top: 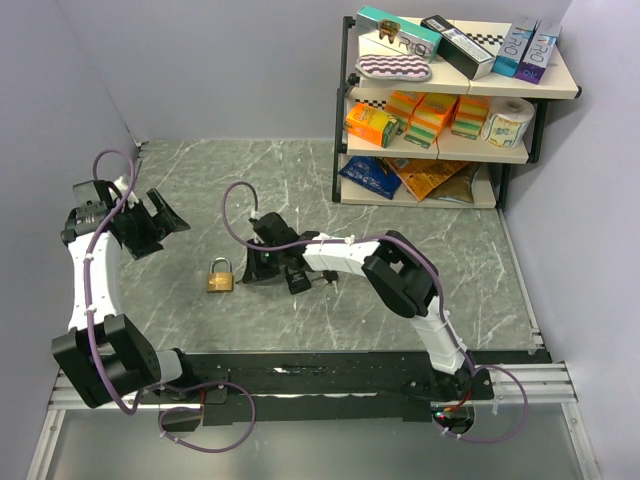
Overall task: Lock with the key
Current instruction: Place the key at the center of the board, then reset both arms
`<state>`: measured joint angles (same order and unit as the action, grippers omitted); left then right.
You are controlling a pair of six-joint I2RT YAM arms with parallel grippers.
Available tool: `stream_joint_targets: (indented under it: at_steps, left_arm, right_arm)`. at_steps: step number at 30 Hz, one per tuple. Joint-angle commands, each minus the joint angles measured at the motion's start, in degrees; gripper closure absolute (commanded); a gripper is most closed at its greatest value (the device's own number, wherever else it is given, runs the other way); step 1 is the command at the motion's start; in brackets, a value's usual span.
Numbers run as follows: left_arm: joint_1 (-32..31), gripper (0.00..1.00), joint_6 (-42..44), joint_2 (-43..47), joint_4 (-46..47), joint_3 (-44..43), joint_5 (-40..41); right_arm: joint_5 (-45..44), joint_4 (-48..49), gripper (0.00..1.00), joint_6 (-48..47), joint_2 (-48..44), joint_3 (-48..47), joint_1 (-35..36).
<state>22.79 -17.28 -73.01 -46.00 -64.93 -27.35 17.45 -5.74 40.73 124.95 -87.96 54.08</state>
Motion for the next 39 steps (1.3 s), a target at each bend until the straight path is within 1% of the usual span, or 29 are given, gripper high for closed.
stream_joint_targets:
  at_steps: [1, 10, 13, 14, 16, 17, 18, 25, 28, 29, 31, 33, 34, 35, 36, 37, 39]
  left_arm:
    - [0.7, 0.04, -0.1, -0.9, 1.3, -0.7, -0.4]
    - [0.9, 0.04, 0.0, -0.5, 1.4, -0.5, -0.6]
    - [0.9, 0.04, -0.1, -0.4, 1.5, -0.2, -0.6]
    - [0.9, 0.04, 0.0, -0.4, 1.5, -0.1, -0.5]
    - [0.9, 0.04, 0.0, -0.4, 1.5, -0.2, -0.5]
    - [0.9, 0.04, 0.0, -0.6, 1.4, -0.3, -0.5]
    - [0.9, 0.04, 0.0, -0.6, 1.4, -0.4, -0.5]
    - [0.9, 0.04, 0.4, -0.6, 1.5, 0.0, -0.6]
    - [0.9, 0.04, 1.0, -0.6, 1.4, -0.5, -0.8]
    - [0.9, 0.04, 1.3, -0.6, 1.2, -0.6, -1.1]
    - [0.9, 0.04, 1.7, -0.6, 0.8, -1.2, -2.0]
    - [0.9, 0.04, 3.5, -1.2, 0.2, -2.4, -2.4]
    - [0.9, 0.04, 4.1, -1.6, -0.8, -3.0, -2.4]
    - [1.0, 0.04, 4.9, -2.0, -1.4, -4.5, -2.7]
    - [0.9, 0.04, 7.7, -2.4, -2.2, -5.6, -3.2]
    - [0.9, 0.04, 8.5, -2.8, -2.8, -6.3, -3.2]
    - [0.9, 0.04, 10.2, -2.8, -2.4, -7.9, -3.0]
  right_arm:
    - [0.3, -0.9, 0.86, 1.4, 2.0, -3.4, 0.3]
    - [-0.1, -1.9, 0.85, 1.8, 2.8, -4.3, 0.2]
    - [-1.1, -2.3, 0.8, 1.5, 2.6, -4.4, 0.2]
    - [-1.2, -2.5, 0.75, 1.5, 2.6, -4.5, 0.3]
    - [-1.9, -2.8, 0.7, 1.2, 2.5, -4.6, 0.3]
    - [-2.1, -2.9, 0.61, 1.1, 2.3, -4.7, 0.3]
    - [-2.2, -3.0, 0.59, 0.9, 2.1, -4.7, 0.2]
    - [-3.0, -3.0, 0.58, -0.6, 0.8, -4.1, -0.1]
    - [-2.6, -2.4, 0.51, -2.5, -0.8, -3.6, -0.3]
    - [-2.3, -2.3, 0.46, -3.1, -1.8, -3.5, -0.4]
    - [-2.2, -2.2, 0.39, -5.3, -3.1, -3.4, -0.4]
    - [-2.2, -2.2, 0.29, -7.0, -5.5, -3.1, -0.6]
    - [-2.1, -2.3, 0.2, -8.9, -6.4, -2.9, -0.7]
    - [-2.1, -2.5, 0.13, -10.0, -8.3, -2.8, -0.9]
    - [-2.0, -2.9, 0.08, -11.3, -9.3, -2.7, -1.1]
    - [-2.0, -4.2, 0.01, -13.9, -10.2, -2.8, -1.3]
    - [-2.2, -5.4, 0.01, -16.6, -14.0, -2.3, -2.4]
